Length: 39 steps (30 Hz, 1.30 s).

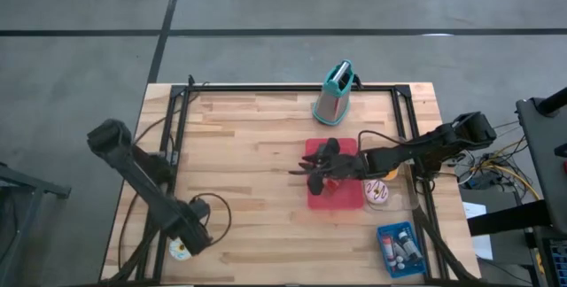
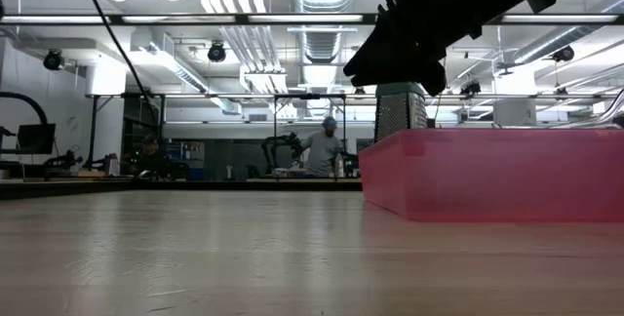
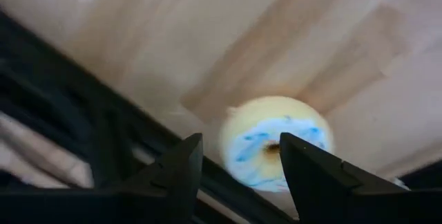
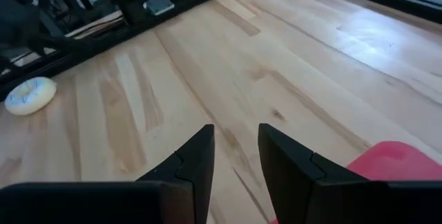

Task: Pick & Place Food Item
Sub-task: Put the white donut into the transparent bin

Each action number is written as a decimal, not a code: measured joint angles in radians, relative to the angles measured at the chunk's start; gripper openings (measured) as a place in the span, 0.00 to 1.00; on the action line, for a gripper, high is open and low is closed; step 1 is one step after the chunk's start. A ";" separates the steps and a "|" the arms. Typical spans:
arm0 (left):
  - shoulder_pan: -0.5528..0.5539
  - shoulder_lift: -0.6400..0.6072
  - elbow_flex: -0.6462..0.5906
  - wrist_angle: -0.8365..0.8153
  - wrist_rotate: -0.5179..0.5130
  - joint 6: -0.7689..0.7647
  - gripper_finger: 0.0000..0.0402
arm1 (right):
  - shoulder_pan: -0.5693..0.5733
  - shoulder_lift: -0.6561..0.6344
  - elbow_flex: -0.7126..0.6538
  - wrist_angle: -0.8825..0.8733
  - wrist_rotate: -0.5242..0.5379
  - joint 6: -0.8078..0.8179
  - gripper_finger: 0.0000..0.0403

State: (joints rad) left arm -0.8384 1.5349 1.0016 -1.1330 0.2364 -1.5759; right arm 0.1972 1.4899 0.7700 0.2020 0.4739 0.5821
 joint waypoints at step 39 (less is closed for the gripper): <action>-0.152 0.213 0.028 0.325 0.039 -0.309 0.49 | 0.002 0.001 -0.002 -0.003 0.027 -0.010 0.27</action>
State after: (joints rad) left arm -0.9905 1.7481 1.0296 -0.8075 0.2749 -1.8851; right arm 0.1989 1.4906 0.7677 0.1989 0.5011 0.5720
